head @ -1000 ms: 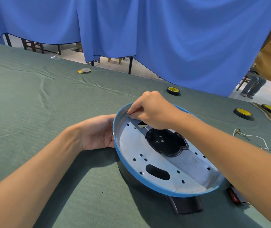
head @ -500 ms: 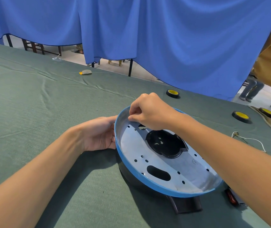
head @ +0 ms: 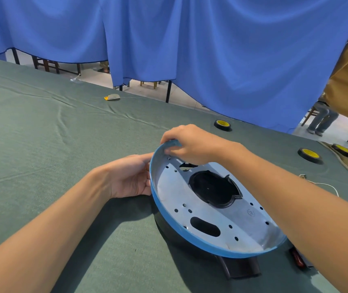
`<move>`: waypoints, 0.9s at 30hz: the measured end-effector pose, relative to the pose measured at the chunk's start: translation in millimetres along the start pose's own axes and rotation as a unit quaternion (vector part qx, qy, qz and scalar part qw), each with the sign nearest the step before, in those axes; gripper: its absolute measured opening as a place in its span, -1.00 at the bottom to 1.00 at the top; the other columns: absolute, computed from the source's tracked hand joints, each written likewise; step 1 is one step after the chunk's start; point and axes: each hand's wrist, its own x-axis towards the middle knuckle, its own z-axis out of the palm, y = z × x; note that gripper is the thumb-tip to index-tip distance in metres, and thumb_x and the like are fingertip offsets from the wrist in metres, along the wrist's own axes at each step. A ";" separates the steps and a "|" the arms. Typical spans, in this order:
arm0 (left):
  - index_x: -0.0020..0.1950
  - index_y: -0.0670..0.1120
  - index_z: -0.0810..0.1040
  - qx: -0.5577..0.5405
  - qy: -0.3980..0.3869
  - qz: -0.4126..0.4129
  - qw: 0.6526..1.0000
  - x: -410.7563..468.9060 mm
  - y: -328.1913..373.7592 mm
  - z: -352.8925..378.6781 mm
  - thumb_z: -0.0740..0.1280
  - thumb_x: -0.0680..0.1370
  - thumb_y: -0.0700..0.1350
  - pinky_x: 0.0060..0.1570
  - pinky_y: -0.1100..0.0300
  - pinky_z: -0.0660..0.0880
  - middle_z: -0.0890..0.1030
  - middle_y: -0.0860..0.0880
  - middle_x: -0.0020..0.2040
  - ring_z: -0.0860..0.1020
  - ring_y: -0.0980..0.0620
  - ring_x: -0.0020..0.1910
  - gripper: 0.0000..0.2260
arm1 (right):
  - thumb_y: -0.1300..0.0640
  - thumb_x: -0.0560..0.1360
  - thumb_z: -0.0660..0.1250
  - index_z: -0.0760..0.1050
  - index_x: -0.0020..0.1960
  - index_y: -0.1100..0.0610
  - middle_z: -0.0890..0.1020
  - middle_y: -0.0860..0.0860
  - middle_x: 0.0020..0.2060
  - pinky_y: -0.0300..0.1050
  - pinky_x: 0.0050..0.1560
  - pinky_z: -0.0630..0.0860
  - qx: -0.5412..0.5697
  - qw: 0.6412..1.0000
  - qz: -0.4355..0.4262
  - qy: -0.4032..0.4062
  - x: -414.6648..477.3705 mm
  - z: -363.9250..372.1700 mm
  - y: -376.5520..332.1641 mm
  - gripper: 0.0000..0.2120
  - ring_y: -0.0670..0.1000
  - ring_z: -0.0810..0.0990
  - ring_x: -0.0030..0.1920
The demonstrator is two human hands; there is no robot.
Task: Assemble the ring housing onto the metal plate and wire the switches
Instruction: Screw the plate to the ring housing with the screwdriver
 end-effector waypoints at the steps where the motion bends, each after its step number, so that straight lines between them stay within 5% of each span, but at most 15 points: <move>1: 0.25 -0.15 0.43 -0.001 0.001 -0.001 1.000 -0.6 0.2 0.4 0.33 0.52 0.01 -0.07 0.11 0.28 0.23 -0.13 0.15 0.14 -0.12 0.06 -0.62 | 0.10 0.59 0.27 0.56 0.14 0.08 0.60 -0.01 0.04 -0.07 0.06 0.45 0.029 1.000 0.002 0.007 0.3 0.8 1.1 -0.83 0.03 0.50 0.08; 7: 0.46 -0.36 0.32 -0.031 0.012 -0.018 0.999 3.0 0.2 -4.3 0.26 0.61 0.03 0.10 0.03 0.43 0.38 -0.22 0.22 0.24 -0.14 0.15 -0.43 | 0.16 0.54 0.36 0.62 -0.03 0.10 0.63 -0.08 -0.19 -0.30 -0.18 0.47 0.234 0.970 0.020 0.061 -4.8 -2.9 16.3 -0.93 -0.15 0.55 -0.20; 10: 0.29 -0.40 0.44 -0.049 -0.002 -0.034 0.998 2.2 1.4 -3.7 0.18 0.65 0.06 -0.20 0.03 0.62 0.56 -0.27 -0.01 0.52 -0.16 -0.07 -0.49 | 0.23 0.53 0.36 0.63 -0.05 0.14 0.65 -0.01 -0.18 -0.16 -0.06 0.52 0.308 0.949 0.000 0.062 -9.4 -9.9 24.2 -0.93 -0.10 0.58 -0.18; 12: 0.26 -0.43 0.45 -0.043 -0.006 -0.040 0.998 1.8 1.4 -2.9 0.18 0.65 0.10 -0.12 -0.02 0.65 0.61 -0.31 -0.04 0.66 -0.17 -0.15 -0.44 | 0.26 0.53 0.36 0.63 -0.06 0.15 0.66 0.04 -0.16 -0.05 0.02 0.55 0.350 0.935 -0.011 0.059 -11.3 -13.7 28.5 -0.92 -0.05 0.60 -0.14; 16: 0.35 -0.45 0.38 -0.038 -0.009 -0.039 0.998 1.6 1.8 -3.0 0.19 0.64 0.12 0.17 -0.06 0.56 0.63 -0.34 0.01 0.67 -0.20 -0.09 -0.38 | 0.30 0.53 0.35 0.62 -0.07 0.17 0.66 0.06 -0.18 -0.04 0.01 0.53 0.392 0.918 -0.023 0.055 -10.6 -14.2 32.5 -0.90 -0.02 0.60 -0.15; 21: 0.33 -0.47 0.37 -0.022 0.008 -0.039 0.999 1.0 1.4 -3.6 0.24 0.62 0.07 -0.07 0.00 0.65 0.63 -0.40 0.00 0.69 -0.24 -0.11 -0.41 | 0.30 0.52 0.35 0.61 -0.06 0.21 0.65 0.05 -0.22 -0.12 -0.06 0.53 0.445 0.894 -0.030 0.052 -10.4 -14.2 37.9 -0.93 0.02 0.58 -0.20; 23: 0.29 -0.46 0.41 -0.015 0.003 -0.040 0.999 0.6 1.4 -4.2 0.26 0.61 0.06 -0.07 0.01 0.65 0.61 -0.41 0.04 0.68 -0.25 -0.08 -0.43 | 0.30 0.51 0.35 0.60 -0.05 0.22 0.65 0.06 -0.22 -0.14 -0.07 0.55 0.455 0.888 -0.029 0.064 -9.9 -14.8 39.5 -0.94 0.03 0.59 -0.20; 27: 0.11 -0.41 0.46 -0.012 -0.005 -0.036 0.999 1.6 1.6 -5.0 0.26 0.60 0.10 0.01 0.00 0.64 0.66 -0.31 -0.21 0.69 -0.17 -0.21 -0.49 | 0.27 0.51 0.37 0.61 -0.06 0.22 0.66 0.10 -0.18 -0.05 -0.01 0.55 0.426 0.902 -0.023 0.061 -6.6 -13.1 39.0 -0.94 0.05 0.61 -0.16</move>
